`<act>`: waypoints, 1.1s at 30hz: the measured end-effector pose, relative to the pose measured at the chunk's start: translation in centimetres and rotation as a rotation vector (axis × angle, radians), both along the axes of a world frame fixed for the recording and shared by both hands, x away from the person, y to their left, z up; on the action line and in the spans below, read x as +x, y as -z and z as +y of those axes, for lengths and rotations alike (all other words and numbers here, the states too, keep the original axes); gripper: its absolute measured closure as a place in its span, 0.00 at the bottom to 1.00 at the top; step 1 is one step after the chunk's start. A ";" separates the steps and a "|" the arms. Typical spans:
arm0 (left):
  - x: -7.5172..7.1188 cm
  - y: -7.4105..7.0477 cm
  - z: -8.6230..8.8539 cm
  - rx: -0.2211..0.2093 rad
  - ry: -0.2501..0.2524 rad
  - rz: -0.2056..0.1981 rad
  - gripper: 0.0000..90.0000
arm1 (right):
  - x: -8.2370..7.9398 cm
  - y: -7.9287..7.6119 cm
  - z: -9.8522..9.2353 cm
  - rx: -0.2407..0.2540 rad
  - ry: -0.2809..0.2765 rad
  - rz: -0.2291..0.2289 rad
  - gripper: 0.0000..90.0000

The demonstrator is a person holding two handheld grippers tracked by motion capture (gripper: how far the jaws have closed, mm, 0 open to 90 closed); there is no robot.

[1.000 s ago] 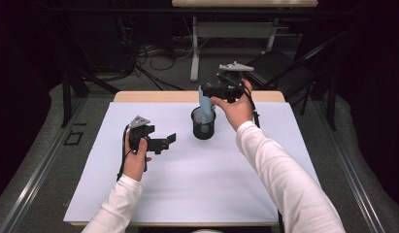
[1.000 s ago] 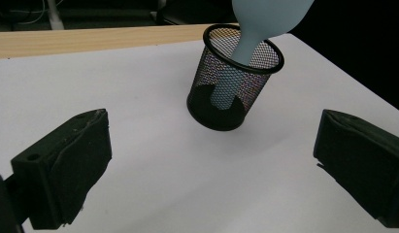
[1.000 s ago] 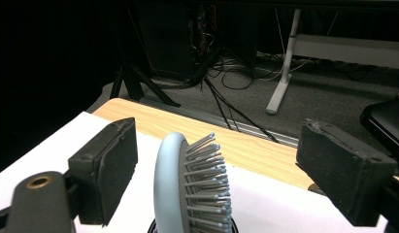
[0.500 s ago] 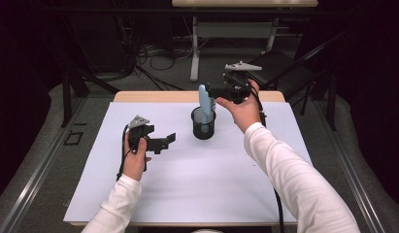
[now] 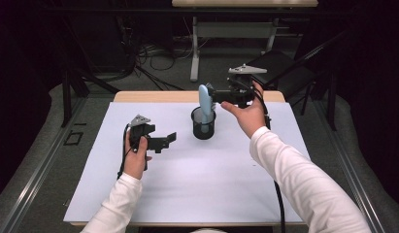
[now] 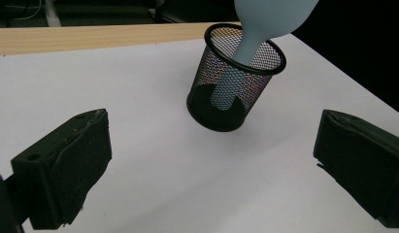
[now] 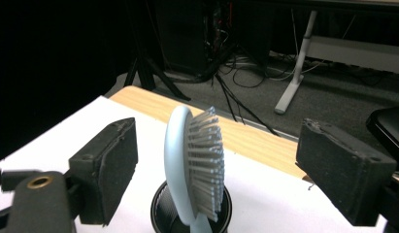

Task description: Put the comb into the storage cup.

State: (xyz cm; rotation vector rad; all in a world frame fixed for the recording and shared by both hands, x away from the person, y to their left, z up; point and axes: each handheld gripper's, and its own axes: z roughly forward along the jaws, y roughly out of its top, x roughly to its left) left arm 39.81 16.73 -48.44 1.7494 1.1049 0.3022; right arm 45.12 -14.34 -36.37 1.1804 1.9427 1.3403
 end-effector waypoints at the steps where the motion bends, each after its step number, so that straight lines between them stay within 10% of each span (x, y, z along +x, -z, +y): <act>1: 0.0 -0.1 0.1 0.002 -0.001 -0.001 0.01 | -0.1 0.0 -0.1 0.002 -0.006 0.003 0.16; 12: -0.1 -1.1 1.2 -0.028 -0.001 -0.007 0.01 | -1.5 0.4 -0.5 -0.049 -0.061 0.057 0.11; 33: -0.2 -2.7 2.3 -0.026 0.036 0.000 0.01 | -5.1 2.4 -1.7 0.015 -0.186 0.145 0.00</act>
